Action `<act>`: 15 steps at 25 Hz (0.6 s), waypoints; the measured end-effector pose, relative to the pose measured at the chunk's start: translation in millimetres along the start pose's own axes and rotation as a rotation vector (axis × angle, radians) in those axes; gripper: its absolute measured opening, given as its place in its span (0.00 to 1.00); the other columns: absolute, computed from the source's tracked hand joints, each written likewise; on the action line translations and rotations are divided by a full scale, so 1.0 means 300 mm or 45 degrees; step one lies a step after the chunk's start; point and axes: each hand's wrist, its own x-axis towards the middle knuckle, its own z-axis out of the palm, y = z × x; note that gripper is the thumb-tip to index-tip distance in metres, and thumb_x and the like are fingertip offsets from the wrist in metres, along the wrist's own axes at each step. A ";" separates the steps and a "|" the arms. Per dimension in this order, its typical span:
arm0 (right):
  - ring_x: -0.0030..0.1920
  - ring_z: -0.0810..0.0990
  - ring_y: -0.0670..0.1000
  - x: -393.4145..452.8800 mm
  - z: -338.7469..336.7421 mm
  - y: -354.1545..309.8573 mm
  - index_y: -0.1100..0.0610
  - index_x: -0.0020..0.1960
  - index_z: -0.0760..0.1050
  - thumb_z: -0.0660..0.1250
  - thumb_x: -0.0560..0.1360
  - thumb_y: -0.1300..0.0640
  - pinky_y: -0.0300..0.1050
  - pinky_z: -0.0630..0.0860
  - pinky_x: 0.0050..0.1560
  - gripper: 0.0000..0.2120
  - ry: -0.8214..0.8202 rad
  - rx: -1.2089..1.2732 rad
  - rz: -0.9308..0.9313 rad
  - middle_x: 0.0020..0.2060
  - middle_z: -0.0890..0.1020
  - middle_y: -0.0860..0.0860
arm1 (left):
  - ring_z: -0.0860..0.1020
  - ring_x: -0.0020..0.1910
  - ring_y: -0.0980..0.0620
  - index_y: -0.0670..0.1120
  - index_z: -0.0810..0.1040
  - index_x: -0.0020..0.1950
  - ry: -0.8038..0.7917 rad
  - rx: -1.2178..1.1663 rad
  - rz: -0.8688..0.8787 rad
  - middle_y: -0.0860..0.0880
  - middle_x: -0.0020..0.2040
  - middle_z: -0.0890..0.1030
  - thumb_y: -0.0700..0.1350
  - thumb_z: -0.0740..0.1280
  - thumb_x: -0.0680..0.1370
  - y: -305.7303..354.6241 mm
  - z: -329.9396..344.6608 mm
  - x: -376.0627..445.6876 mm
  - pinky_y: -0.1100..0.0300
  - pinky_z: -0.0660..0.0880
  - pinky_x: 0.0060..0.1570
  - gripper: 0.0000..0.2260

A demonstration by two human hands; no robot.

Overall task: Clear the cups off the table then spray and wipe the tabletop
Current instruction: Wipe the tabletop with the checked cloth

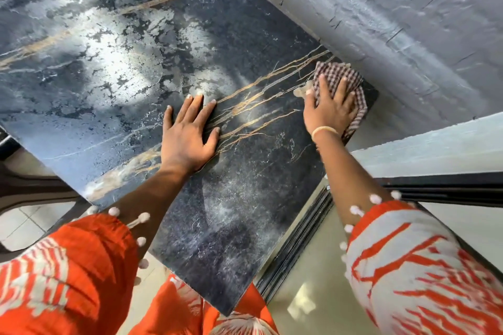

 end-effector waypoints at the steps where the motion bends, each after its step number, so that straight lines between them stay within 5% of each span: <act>1: 0.77 0.52 0.64 -0.079 0.018 -0.038 0.38 0.76 0.55 0.47 0.78 0.36 0.68 0.49 0.73 0.27 0.004 0.025 0.015 0.79 0.51 0.51 | 0.54 0.79 0.51 0.57 0.57 0.78 0.001 0.004 0.002 0.51 0.79 0.56 0.61 0.54 0.79 -0.003 0.001 -0.002 0.42 0.47 0.76 0.27; 4: 0.77 0.49 0.64 -0.421 0.073 -0.114 0.37 0.77 0.51 0.46 0.78 0.36 0.69 0.48 0.74 0.27 -0.062 -0.010 -0.237 0.79 0.47 0.51 | 0.54 0.78 0.51 0.57 0.58 0.78 0.000 -0.015 0.014 0.51 0.79 0.56 0.61 0.54 0.79 -0.010 0.001 -0.003 0.42 0.47 0.76 0.27; 7: 0.78 0.47 0.63 -0.749 0.099 -0.066 0.35 0.76 0.49 0.49 0.79 0.38 0.69 0.49 0.73 0.26 -0.315 -0.209 -0.873 0.78 0.43 0.51 | 0.54 0.78 0.50 0.57 0.59 0.77 -0.013 -0.040 0.049 0.50 0.79 0.57 0.60 0.54 0.78 -0.011 0.000 -0.007 0.42 0.46 0.76 0.27; 10: 0.77 0.54 0.59 -0.669 0.065 0.023 0.35 0.73 0.58 0.53 0.78 0.37 0.68 0.55 0.73 0.24 -0.358 -0.279 -1.432 0.78 0.52 0.49 | 0.51 0.79 0.51 0.58 0.57 0.78 -0.105 -0.060 0.096 0.51 0.80 0.54 0.59 0.56 0.79 -0.039 -0.015 -0.025 0.46 0.45 0.77 0.27; 12: 0.77 0.55 0.59 -0.496 0.053 0.040 0.36 0.74 0.57 0.53 0.77 0.36 0.68 0.58 0.71 0.26 -0.250 -0.322 -1.288 0.78 0.54 0.49 | 0.51 0.79 0.52 0.59 0.58 0.77 -0.143 -0.084 0.155 0.52 0.80 0.54 0.58 0.57 0.79 -0.083 -0.032 -0.062 0.48 0.45 0.77 0.26; 15: 0.77 0.54 0.61 -0.302 0.021 0.020 0.37 0.75 0.56 0.52 0.77 0.36 0.67 0.55 0.73 0.26 -0.104 -0.219 -0.573 0.79 0.52 0.50 | 0.56 0.78 0.49 0.56 0.64 0.75 -0.124 -0.087 0.206 0.49 0.79 0.58 0.59 0.55 0.78 -0.192 -0.061 -0.172 0.47 0.51 0.76 0.26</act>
